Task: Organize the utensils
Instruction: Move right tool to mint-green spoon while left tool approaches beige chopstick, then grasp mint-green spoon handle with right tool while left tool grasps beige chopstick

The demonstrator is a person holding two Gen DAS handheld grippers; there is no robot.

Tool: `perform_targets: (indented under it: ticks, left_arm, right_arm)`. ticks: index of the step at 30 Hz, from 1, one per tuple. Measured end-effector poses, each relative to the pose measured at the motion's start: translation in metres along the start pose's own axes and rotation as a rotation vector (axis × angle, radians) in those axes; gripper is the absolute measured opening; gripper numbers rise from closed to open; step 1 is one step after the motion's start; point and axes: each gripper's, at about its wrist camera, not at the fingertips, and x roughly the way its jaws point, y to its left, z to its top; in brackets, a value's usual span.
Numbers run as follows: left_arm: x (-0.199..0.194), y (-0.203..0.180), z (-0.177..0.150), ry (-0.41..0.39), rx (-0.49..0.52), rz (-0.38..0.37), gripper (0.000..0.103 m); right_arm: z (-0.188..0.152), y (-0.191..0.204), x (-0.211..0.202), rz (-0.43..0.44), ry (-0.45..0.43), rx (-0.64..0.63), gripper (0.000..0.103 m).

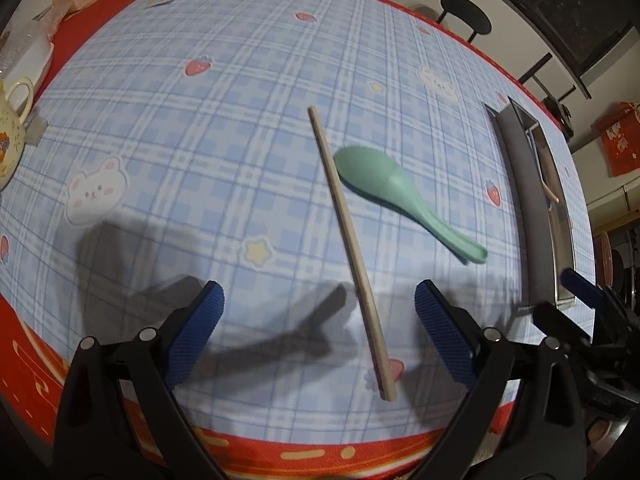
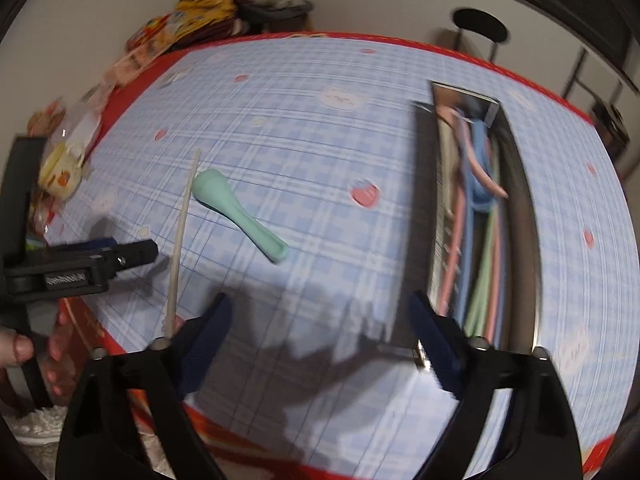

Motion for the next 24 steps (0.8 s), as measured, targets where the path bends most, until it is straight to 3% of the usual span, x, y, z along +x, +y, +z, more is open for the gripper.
perform_targets:
  ticks: [6, 9, 15, 24]
  left_arm:
    - [-0.007, 0.031, 0.014, -0.039, -0.079, -0.032, 0.089]
    - [-0.008, 0.049, 0.015, -0.045, -0.125, -0.049, 0.082]
    - [-0.005, 0.063, 0.009, -0.042, -0.161, -0.065, 0.081]
    - [0.000, 0.070, 0.007, -0.039, -0.181, -0.066, 0.081]
  right_arm:
    - [0.033, 0.038, 0.030, 0.010, 0.006, -0.196, 0.046]
    - [0.043, 0.059, 0.040, 0.020, 0.004, -0.276, 0.041]
    - [0.049, 0.094, 0.061, -0.020, 0.025, -0.405, 0.037]
    - [0.050, 0.108, 0.080, -0.092, 0.039, -0.417, 0.031]
